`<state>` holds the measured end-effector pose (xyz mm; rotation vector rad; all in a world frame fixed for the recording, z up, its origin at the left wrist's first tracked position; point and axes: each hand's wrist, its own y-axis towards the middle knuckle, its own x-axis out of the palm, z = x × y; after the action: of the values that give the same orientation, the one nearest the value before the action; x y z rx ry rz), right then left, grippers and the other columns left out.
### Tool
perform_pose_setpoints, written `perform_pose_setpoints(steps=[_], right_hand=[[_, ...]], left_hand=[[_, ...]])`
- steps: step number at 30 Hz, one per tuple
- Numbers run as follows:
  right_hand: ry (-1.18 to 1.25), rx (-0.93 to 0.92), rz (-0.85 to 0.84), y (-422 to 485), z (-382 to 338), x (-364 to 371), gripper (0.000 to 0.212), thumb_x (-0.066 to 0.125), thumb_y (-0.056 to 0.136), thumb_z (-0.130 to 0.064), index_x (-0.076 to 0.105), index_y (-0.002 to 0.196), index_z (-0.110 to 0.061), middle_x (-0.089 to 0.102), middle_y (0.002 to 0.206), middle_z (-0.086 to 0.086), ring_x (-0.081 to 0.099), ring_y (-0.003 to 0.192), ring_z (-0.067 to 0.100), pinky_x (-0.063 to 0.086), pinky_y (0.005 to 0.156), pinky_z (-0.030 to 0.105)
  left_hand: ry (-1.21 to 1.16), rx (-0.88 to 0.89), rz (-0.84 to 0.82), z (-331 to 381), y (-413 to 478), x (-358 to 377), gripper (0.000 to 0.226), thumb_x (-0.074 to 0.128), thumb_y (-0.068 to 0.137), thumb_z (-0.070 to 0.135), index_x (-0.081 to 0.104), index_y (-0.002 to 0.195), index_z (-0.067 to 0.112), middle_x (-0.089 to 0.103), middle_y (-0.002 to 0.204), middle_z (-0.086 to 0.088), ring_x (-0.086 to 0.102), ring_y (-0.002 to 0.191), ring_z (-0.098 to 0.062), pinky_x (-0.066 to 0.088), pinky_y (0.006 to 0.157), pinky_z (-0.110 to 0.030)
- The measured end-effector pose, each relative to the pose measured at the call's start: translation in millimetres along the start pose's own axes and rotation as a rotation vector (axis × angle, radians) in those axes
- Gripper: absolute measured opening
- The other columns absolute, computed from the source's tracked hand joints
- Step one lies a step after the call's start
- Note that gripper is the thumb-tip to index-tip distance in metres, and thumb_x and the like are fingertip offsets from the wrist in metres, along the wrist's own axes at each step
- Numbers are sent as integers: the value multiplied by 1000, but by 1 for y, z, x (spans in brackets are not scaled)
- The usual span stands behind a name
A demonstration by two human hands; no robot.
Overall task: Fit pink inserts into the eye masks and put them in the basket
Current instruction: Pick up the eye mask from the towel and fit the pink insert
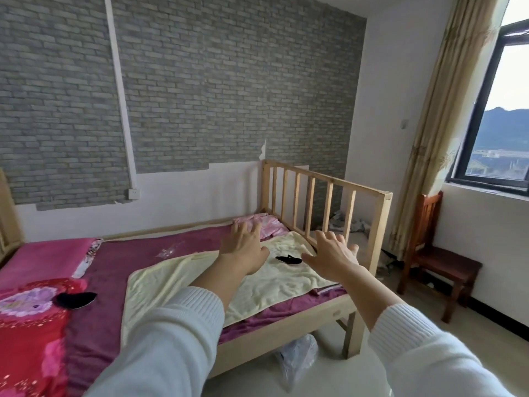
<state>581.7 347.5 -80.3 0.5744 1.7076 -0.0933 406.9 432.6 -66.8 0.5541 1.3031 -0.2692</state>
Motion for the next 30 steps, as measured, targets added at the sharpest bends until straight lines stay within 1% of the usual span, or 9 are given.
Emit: perform_pose_setpoints(steps=[4, 5, 6, 7, 11, 18, 22, 25, 30], right_hand=[[-4, 34, 13, 85, 17, 26, 71, 53, 84, -54, 30, 141, -19, 39, 145, 7, 31, 134, 29, 24, 106, 60], [-6, 39, -2, 85, 15, 26, 72, 53, 84, -54, 30, 142, -19, 39, 146, 7, 30, 135, 29, 24, 106, 59], [1, 60, 5, 133, 25, 40, 73, 53, 84, -55, 29, 143, -19, 39, 146, 7, 30, 135, 29, 24, 106, 59], [6, 91, 13, 180, 34, 52, 73, 52, 84, -55, 28, 143, -19, 39, 146, 7, 30, 135, 29, 24, 106, 59], [-24, 100, 11, 234, 52, 66, 69, 52, 84, -53, 32, 140, -19, 41, 143, 8, 31, 133, 30, 25, 106, 60], [-15, 155, -71, 371, 102, 147, 65, 51, 83, -53, 35, 136, -18, 43, 138, 9, 35, 129, 30, 28, 103, 58], [-18, 136, -109, 453, 136, 198, 69, 51, 84, -51, 31, 140, -18, 43, 140, 8, 34, 130, 30, 28, 102, 58], [-11, 132, -164, 523, 171, 236, 70, 51, 84, -50, 29, 142, -17, 43, 140, 9, 34, 129, 30, 29, 101, 57], [-9, 141, -306, 620, 225, 302, 62, 52, 84, -51, 37, 134, -17, 45, 138, 8, 36, 128, 30, 28, 102, 57]], left_hand=[[-10, 45, 3, -6, 90, 31, 64, 46, 90, 43, 27, 147, 22, 36, 149, -12, 30, 137, -33, 38, 101, -49], [-27, 37, -4, -8, 91, 31, 63, 45, 90, 42, 27, 146, 22, 36, 148, -12, 31, 136, -33, 39, 100, -48], [-53, 40, -5, -10, 141, 48, 62, 45, 90, 41, 28, 146, 22, 36, 149, -12, 31, 136, -33, 40, 100, -48], [-64, 26, -11, -11, 192, 63, 62, 45, 90, 41, 28, 147, 21, 36, 150, -12, 30, 137, -34, 40, 100, -49], [-61, 10, -46, -11, 253, 85, 59, 44, 92, 38, 30, 145, 17, 30, 154, -14, 26, 140, -34, 39, 106, -50], [-107, 41, -52, 15, 399, 171, 52, 44, 92, 36, 37, 139, 16, 38, 143, -12, 32, 132, -32, 40, 100, -52], [-128, 52, -60, 28, 484, 232, 53, 45, 91, 35, 37, 140, 17, 37, 146, -11, 33, 133, -31, 40, 101, -51], [-138, 16, -69, 36, 549, 282, 53, 46, 91, 35, 38, 139, 16, 39, 146, -11, 34, 132, -32, 40, 101, -51], [-185, -110, -189, 41, 635, 362, 46, 46, 91, 35, 42, 133, 17, 42, 142, -8, 36, 130, -29, 42, 97, -47]])
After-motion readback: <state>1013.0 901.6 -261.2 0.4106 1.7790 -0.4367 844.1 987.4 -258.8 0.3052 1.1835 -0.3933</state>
